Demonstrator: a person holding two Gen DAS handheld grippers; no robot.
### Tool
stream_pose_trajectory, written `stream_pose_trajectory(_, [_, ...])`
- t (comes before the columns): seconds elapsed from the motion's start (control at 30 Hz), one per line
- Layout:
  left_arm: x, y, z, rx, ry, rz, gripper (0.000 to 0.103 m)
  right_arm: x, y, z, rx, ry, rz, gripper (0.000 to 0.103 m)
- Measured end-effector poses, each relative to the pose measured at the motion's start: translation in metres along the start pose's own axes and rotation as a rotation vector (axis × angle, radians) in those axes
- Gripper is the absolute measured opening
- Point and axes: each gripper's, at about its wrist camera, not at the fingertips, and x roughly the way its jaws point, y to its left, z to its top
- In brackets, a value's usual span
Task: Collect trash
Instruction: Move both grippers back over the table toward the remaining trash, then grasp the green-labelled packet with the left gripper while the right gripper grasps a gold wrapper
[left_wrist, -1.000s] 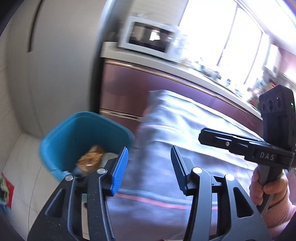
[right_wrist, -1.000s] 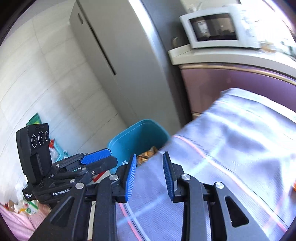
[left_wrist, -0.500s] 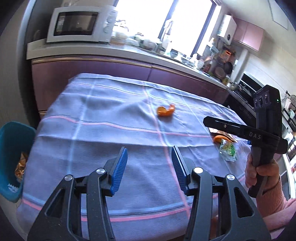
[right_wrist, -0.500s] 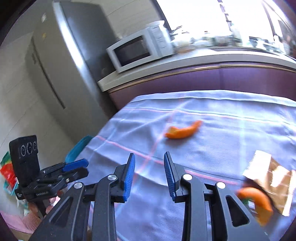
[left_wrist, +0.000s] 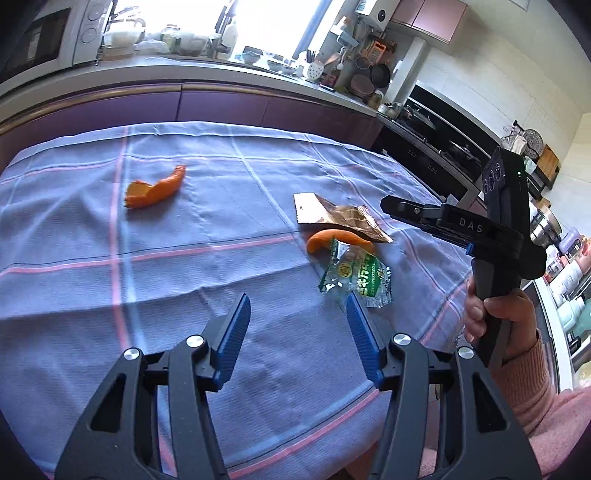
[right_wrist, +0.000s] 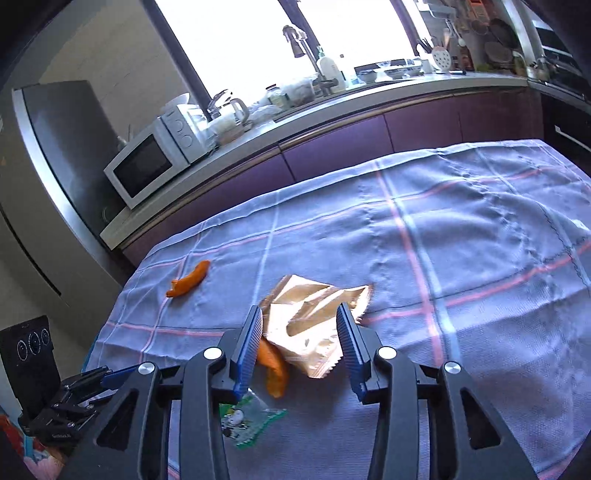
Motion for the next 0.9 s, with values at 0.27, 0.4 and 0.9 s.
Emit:
stream_pose_trajectory(0.27, [0.042,-0.006,0.013,-0.035,0.079,-0.062,0.057,0.011,-0.033,-0.006,0.106,0.049,0.046,0.041])
stream_pose_trajectory(0.4, [0.051,-0.010,0.017,-0.032,0.103,-0.072,0.059,0.017,-0.036,-0.008,0.129,0.064,0.088,0.044])
stream_pose_trajectory(0.9, [0.076,-0.020,0.020,-0.042,0.161,-0.106,0.036,0.028,-0.036,-0.010,0.171,0.089,0.192,0.029])
